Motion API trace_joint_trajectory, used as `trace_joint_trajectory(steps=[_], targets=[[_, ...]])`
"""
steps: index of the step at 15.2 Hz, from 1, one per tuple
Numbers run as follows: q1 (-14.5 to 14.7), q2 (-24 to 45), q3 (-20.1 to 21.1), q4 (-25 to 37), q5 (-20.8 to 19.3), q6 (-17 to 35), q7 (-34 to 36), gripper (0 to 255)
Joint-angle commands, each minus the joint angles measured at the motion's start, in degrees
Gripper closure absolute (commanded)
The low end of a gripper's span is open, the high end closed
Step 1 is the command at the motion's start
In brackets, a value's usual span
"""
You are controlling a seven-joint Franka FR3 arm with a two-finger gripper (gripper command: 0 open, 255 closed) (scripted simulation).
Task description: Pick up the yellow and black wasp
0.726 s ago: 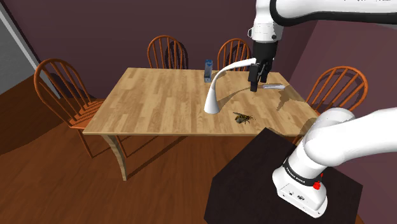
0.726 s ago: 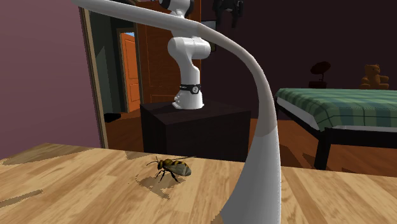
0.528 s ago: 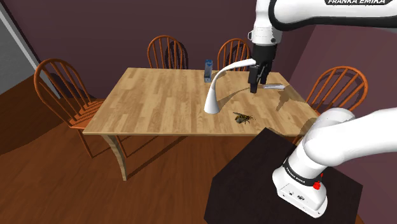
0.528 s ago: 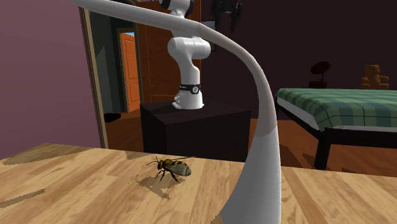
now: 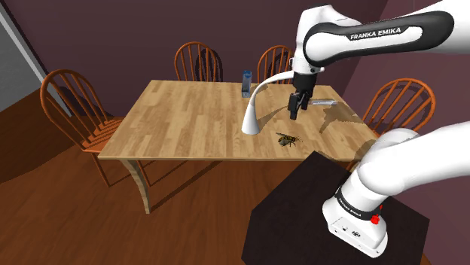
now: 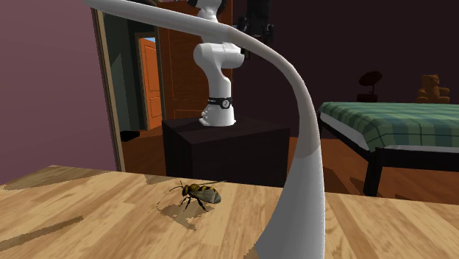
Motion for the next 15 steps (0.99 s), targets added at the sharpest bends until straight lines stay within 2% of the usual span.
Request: trace_joint_trajectory(steps=[1, 9, 15], targets=[[-1.0, 2.3, -1.6, -1.5, -1.3, 4.4, -1.5, 0], [-4.1, 15.7, -7.0, -3.7, -4.5, 21.9, -6.3, 0], [-5.6, 28.9, -10.9, -1.6, -4.3, 34.2, -10.7, 0]])
